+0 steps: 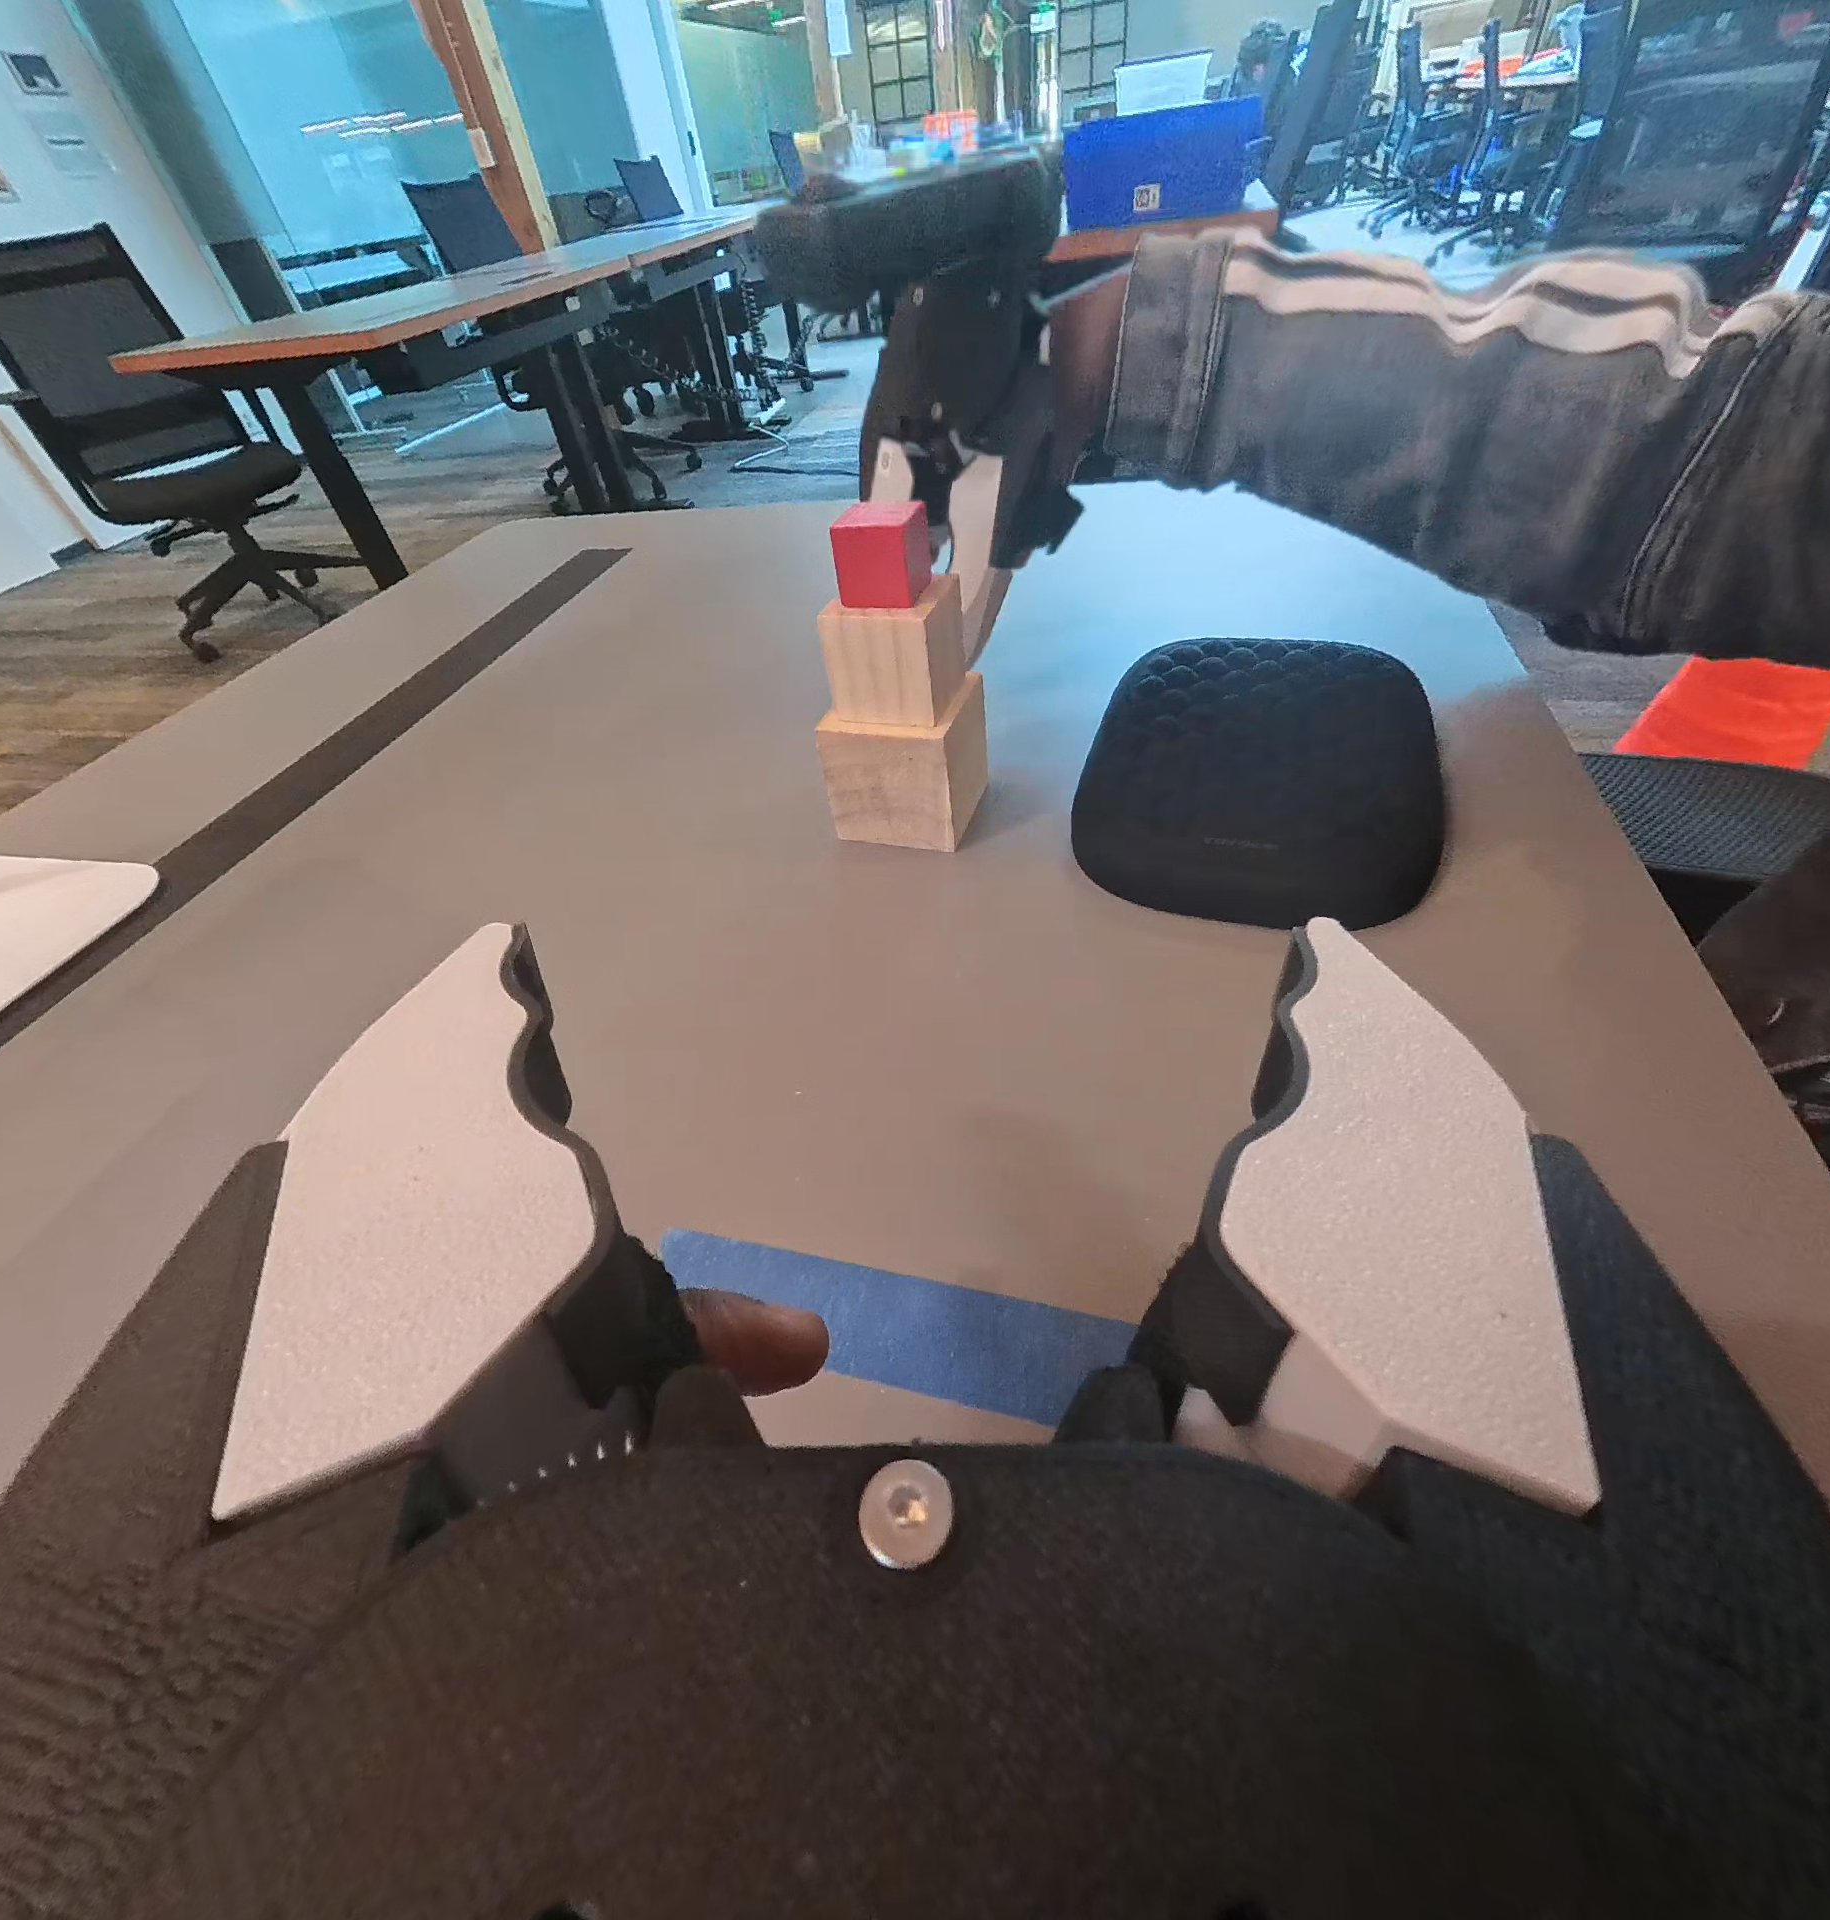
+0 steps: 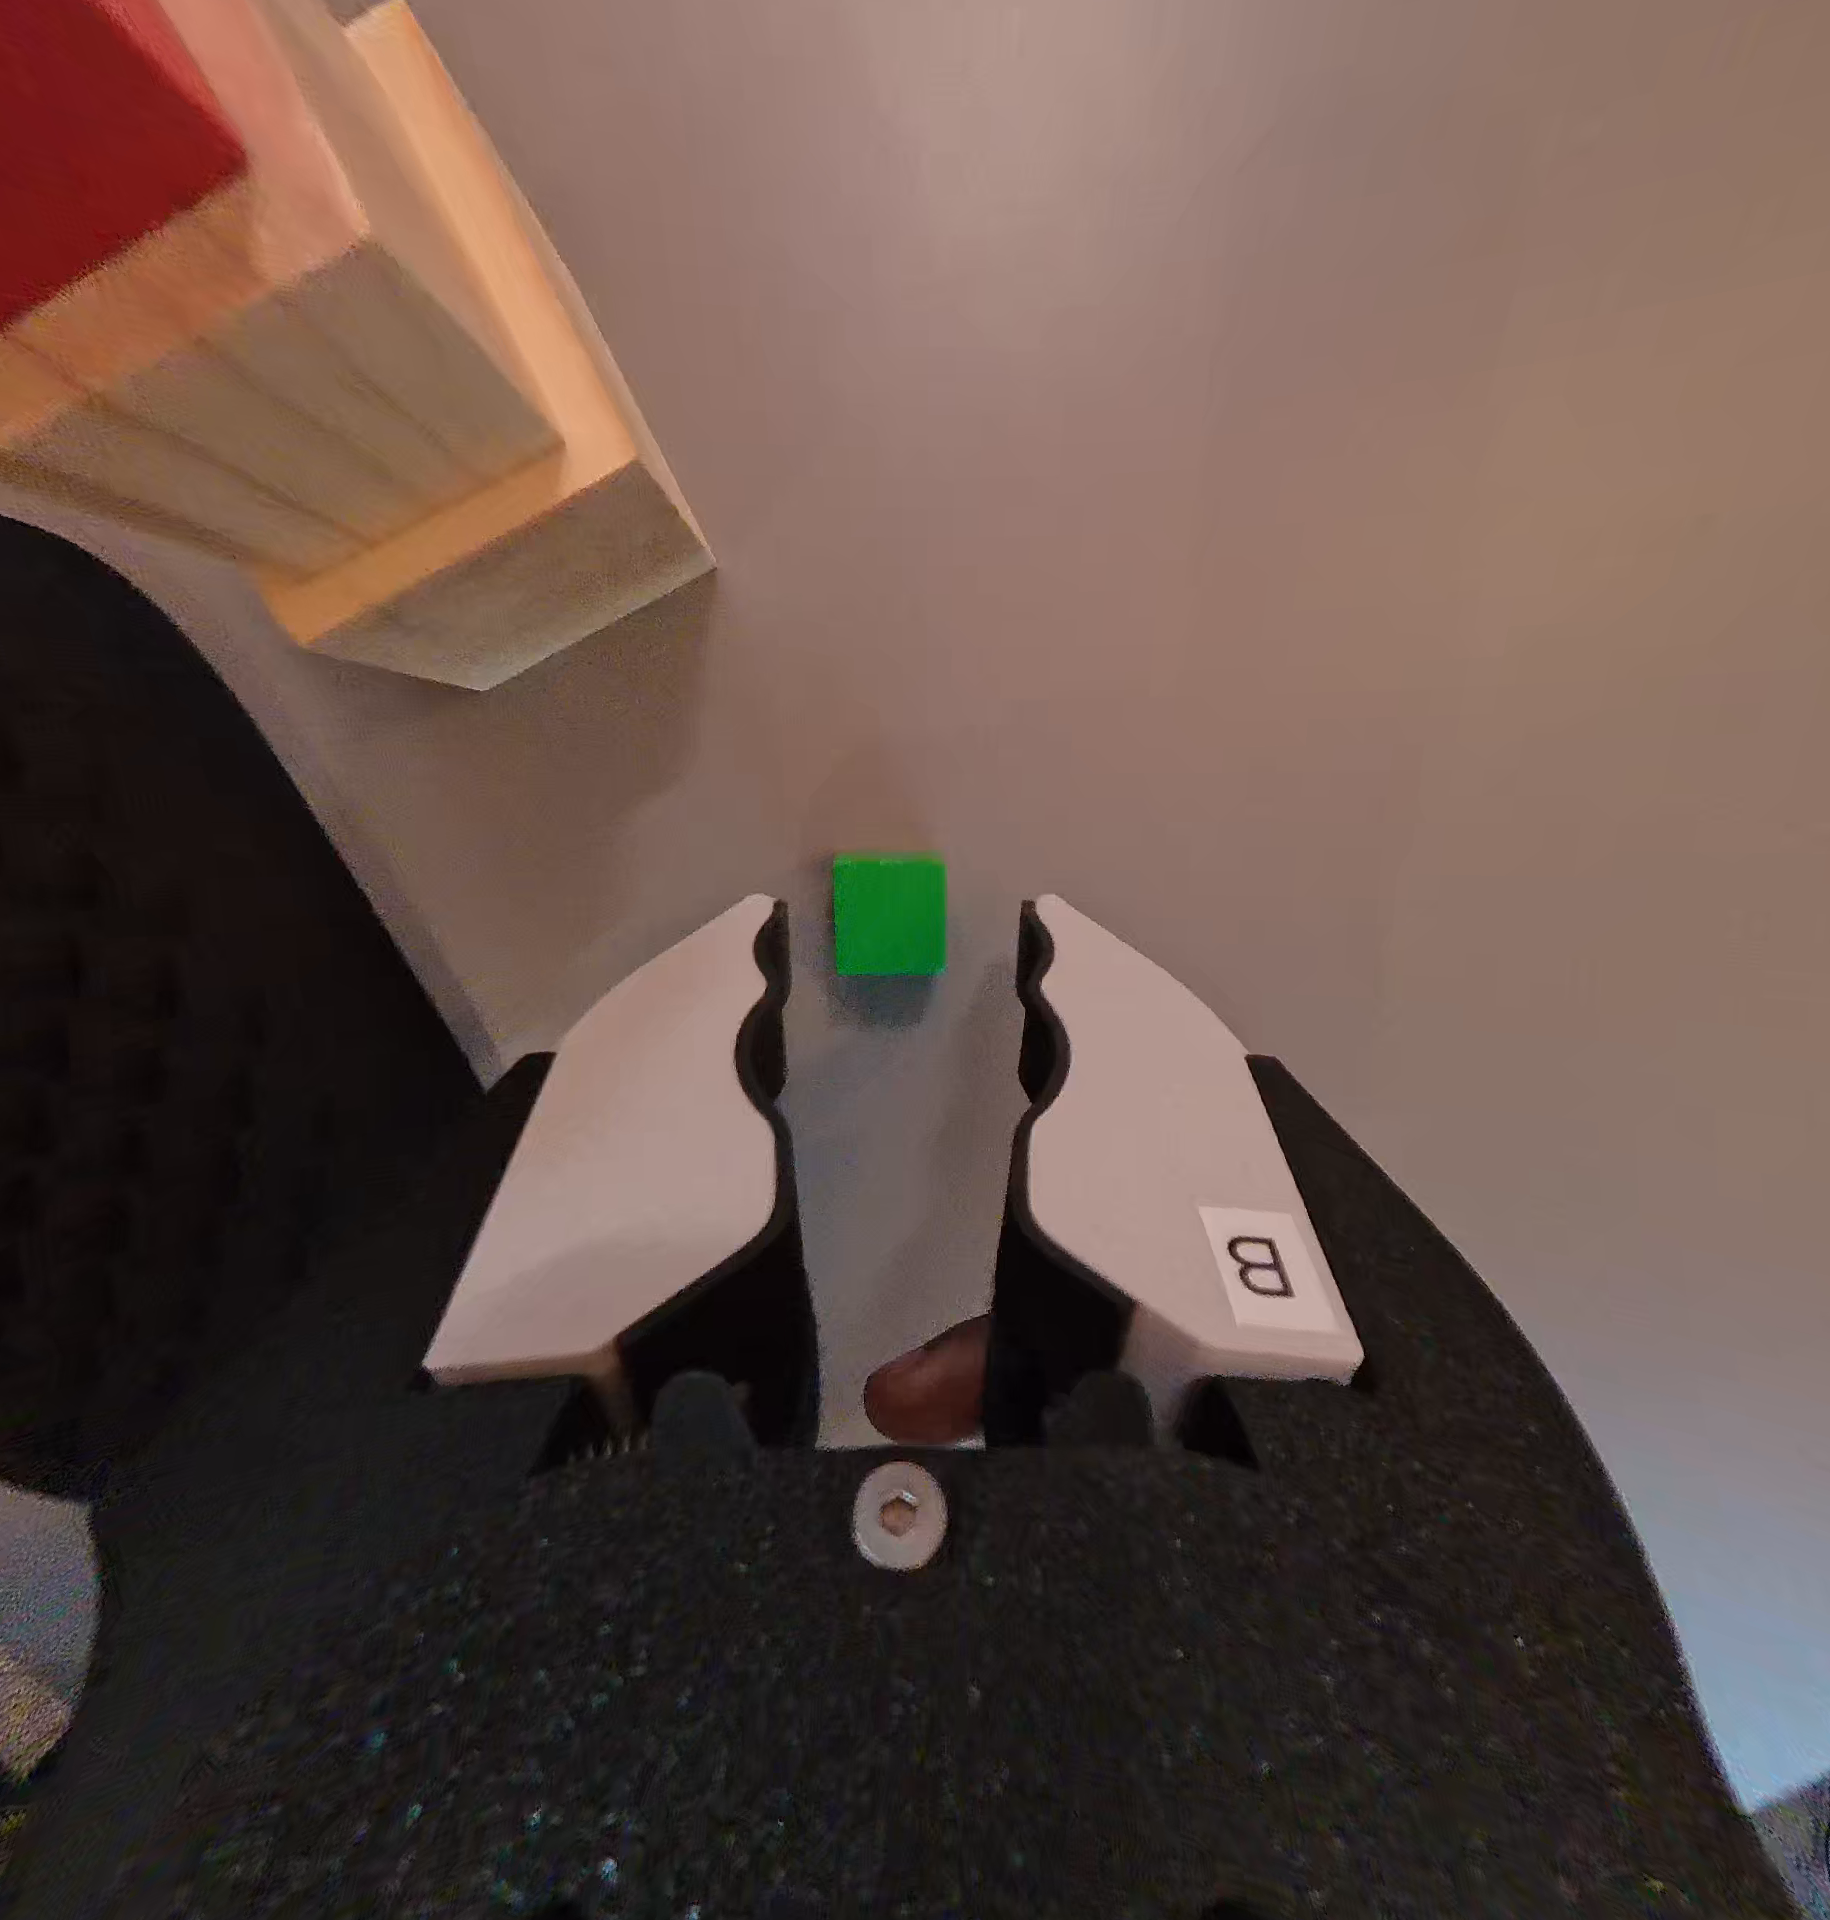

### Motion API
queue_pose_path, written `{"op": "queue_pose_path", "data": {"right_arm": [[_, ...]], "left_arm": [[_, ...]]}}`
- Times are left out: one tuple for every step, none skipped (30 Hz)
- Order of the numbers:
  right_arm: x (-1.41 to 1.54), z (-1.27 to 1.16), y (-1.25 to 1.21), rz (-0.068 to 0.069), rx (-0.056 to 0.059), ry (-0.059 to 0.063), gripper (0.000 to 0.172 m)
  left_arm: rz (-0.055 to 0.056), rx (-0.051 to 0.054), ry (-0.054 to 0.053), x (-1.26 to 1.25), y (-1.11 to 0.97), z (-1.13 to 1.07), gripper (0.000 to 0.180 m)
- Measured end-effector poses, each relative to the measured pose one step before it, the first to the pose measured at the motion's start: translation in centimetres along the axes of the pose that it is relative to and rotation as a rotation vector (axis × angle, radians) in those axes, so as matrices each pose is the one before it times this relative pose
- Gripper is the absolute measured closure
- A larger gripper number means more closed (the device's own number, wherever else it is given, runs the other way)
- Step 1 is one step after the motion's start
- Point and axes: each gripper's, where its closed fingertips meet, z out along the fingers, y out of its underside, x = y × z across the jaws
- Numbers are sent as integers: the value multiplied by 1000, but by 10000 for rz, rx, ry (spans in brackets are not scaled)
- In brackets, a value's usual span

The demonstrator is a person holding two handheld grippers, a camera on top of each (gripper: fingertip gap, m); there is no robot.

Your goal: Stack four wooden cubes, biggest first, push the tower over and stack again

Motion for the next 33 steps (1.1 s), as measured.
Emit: {"op": "queue_pose_path", "data": {"right_arm": [[83, 429, 49, 5, 18, -1, 132], [163, 347, 214, -18, -113, 50, 136], [56, 190, 203, -124, -133, 13, 148], [-40, -59, -10, -149, -7, -4, 150], [-187, -391, -243, -96, 82, -85, 150], [-223, -726, -591, -51, 211, -70, 150], [-295, -1046, -1039, -114, 378, -49, 150], [-465, -1289, -1440, -222, 481, -60, 150], [-621, -1399, -1688, -317, 483, -88, 150], [-708, -1385, -1799, -395, 409, -97, 150], [-657, -1234, -1756, -442, 291, -78, 150], [-616, -993, -1579, -445, 155, -100, 150], [-590, -678, -1312, -402, 17, -186, 150], [-589, -312, -1035, -345, -88, -308, 150], [-422, 39, -702, -282, -203, -320, 150], [-133, 289, -315, -199, -349, -208, 150], [84, 396, 52, -118, -462, -116, 150], [122, 386, 160, -62, -420, -92, 150], [108, 337, 92, -24, -273, -87, 150], [147, 280, 44, 25, -165, -46, 150], [248, 215, 133, 64, -172, 51, 150], [194, 193, 154, 39, -155, 52, 150], [-37, 141, 3, -16, -35, -59, 150], [-99, 101, -85, -32, 34, -77, 150], [-36, 55, -19, -17, -14, -12, 150], [7, 39, 44, -22, -67, 32, 150], [4, 31, 19, -40, -43, 38, 150], [-54, 42, -45, -47, 0, -4, 150], [-55, 46, -48, -28, 6, -17, 150], [15, 57, 1, -4, -18, 21, 150], [19, 62, 15, 3, -24, 21, 150], [24, 80, 46, 12, -38, 17, 150], [56, 64, 64, 17, -38, 39, 150]], "left_arm": [[16, 2, -6, 3, -5, -1, 51], [15, 2, -1, 15, -17, 6, 51], [9, -5, 2, 15, 2, 7, 51], [8, -12, -1, -2, 14, -1, 51], [8, -1, -6, -7, -8, -8, 51], [4, 14, -7, -10, -25, -6, 51], [-3, 11, 10, 8, -32, -4, 51], [-6, 7, 19, 33, -21, 11, 51], [2, -1, 14, 32, -6, 24, 51], [14, -17, 9, 28, 35, 11, 51], [15, -25, 8, 20, 23, 15, 51], [9, -5, 1, 7, -5, -3, 51], [6, 22, -7, 4, -45, -13, 51], [8, 20, -9, -1, -53, -16, 51], [9, 15, -11, -9, -44, -27, 51], [9, 24, -11, -10, -66, -23, 51], [1, 28, -5, -9, -49, -19, 51], [-8, 14, -3, -7, -31, -24, 51], [-5, 6, -10, -21, -13, -14, 51], [1, 10, -13, -33, -6, -18, 51], [-3, 8, -7, -18, -6, -11, 51], [-7, 7, 1, -8, -17, 0, 51], [-3, 8, 6, 10, -11, 6, 51], [2, -3, 9, 21, 0, 14, 51], [9, -10, 7, 23, 18, 6, 51], [10, -6, 4, 16, -7, 5, 51], [5, 0, 2, -1, -1, 0, 51], [2, 5, 0, 5, -17, -3, 51], [-1, 5, -6, -9, -3, -18, 51], [-6, -1, -8, -21, 3, -3, 51], [-4, -5, -7, -18, 19, -5, 51], [-2, 1, -5, -10, 1, -7, 51], [-5, 3, 1, -1, 15, 11, 51]]}}
